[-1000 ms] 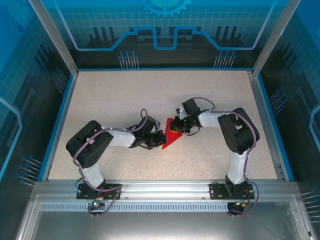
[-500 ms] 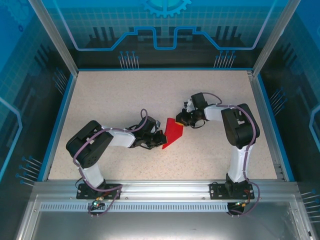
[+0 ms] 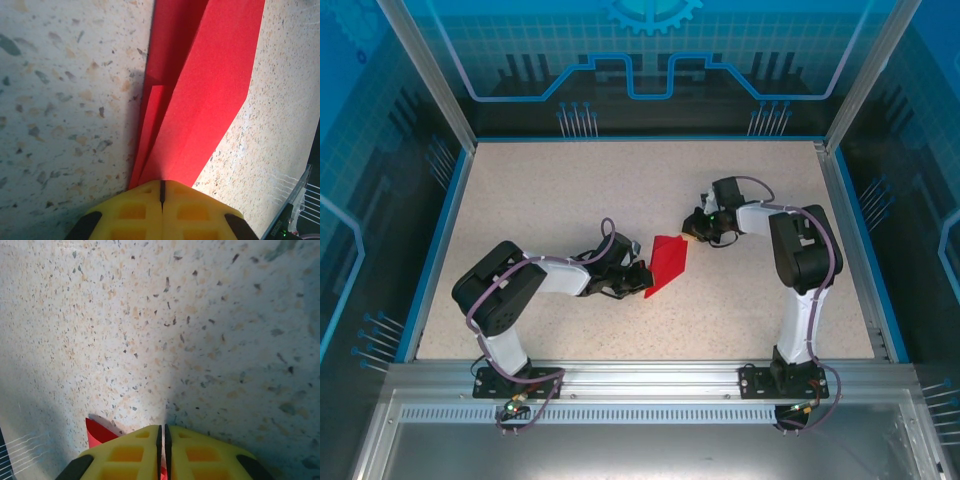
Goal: Fold a paper plane with a square sheet of paper (pick it up from the middle)
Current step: Fourth fold the wing at the center of the table.
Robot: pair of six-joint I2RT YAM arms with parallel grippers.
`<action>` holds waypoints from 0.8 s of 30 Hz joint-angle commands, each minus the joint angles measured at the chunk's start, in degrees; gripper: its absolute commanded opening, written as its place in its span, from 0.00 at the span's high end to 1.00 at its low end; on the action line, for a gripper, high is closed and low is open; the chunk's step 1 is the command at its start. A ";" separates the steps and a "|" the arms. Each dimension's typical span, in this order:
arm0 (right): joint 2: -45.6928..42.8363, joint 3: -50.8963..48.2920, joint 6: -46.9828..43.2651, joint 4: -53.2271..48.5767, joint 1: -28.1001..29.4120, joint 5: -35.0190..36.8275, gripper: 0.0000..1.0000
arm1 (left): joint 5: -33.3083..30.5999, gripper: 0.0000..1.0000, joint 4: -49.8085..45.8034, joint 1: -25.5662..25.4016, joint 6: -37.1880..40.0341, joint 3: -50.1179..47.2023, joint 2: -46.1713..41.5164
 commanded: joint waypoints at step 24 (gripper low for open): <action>-3.90 -10.25 5.03 5.13 11.55 -5.62 0.89 | -2.60 1.00 -16.93 0.08 2.13 -0.38 1.23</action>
